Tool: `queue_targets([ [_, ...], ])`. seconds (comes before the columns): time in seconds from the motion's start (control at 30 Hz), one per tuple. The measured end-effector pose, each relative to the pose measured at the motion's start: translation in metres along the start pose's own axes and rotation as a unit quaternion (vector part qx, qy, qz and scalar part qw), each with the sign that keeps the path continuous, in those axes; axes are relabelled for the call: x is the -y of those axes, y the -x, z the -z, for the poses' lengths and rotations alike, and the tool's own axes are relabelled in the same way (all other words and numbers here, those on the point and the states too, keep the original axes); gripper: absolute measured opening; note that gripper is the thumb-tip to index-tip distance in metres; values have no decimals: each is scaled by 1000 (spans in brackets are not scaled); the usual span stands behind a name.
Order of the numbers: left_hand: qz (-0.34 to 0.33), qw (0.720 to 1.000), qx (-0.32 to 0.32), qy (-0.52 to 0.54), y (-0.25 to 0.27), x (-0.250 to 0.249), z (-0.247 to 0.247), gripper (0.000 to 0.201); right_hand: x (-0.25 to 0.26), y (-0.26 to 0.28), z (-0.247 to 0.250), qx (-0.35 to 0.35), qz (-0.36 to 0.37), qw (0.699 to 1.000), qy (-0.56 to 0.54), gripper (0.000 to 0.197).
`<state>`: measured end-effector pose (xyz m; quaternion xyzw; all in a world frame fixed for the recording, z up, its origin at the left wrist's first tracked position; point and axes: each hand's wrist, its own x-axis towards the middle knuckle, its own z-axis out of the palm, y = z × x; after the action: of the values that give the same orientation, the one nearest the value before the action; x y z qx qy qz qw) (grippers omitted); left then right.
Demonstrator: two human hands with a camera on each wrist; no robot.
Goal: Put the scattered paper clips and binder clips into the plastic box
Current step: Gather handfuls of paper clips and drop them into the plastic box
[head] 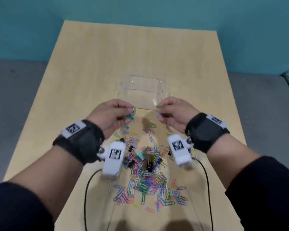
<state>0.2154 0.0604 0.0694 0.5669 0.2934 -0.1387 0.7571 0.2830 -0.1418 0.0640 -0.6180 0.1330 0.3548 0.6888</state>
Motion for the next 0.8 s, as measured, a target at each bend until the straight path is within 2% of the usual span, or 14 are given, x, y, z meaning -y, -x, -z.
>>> queue_targets([
  [0.17, -62, 994, -80, -32, -65, -29, -18, 17, 25, -53, -20, -85, 42, 994, 57, 23],
  [0.27, -76, 990, -100, -67, -88, -28, -25, 15, 28, -67, -30, -100, 42, 990, 92, 14],
  [0.33, -80, 986, -106, -104, -95, -21, -23, 16, 26, -68, -33, -104, 28, 987, 124, 23],
  [0.37, -91, 977, -112, -155, -97, -17, -21, 20, 22, -67, -32, -105, 22, 981, 160, 29],
  [0.4, -108, 959, -116, -236, -96, -13, -17, 24, 18, -65, -31, -105, 24, 972, 211, 31],
  [0.43, -123, 926, -115, -337, -93, -10, -13, 28, 13, -64, -29, -102, 35, 956, 274, 32],
  [0.5, -148, 839, -101, -513, -84, -2, -8, 33, 3, -64, -23, -93, 74, 910, 398, 33],
  [0.53, -157, 808, -89, -561, -79, 3, -7, 34, 1, -63, -21, -86, 88, 888, 443, 34],
  [0.57, -161, 792, -77, -584, -74, 7, -7, 35, -1, -62, -18, -81, 94, 872, 473, 34],
  [0.6, -163, 789, -69, -589, -69, 10, -8, 35, -2, -62, -15, -77, 97, 862, 491, 34],
  [0.73, -208, 823, -66, -525, -42, 16, -2, 32, -6, -38, -5, -66, 135, 847, 509, 41],
  [0.8, -251, 820, -78, -508, -18, 19, 5, 28, -13, -9, 5, -72, 177, 841, 506, 39],
])
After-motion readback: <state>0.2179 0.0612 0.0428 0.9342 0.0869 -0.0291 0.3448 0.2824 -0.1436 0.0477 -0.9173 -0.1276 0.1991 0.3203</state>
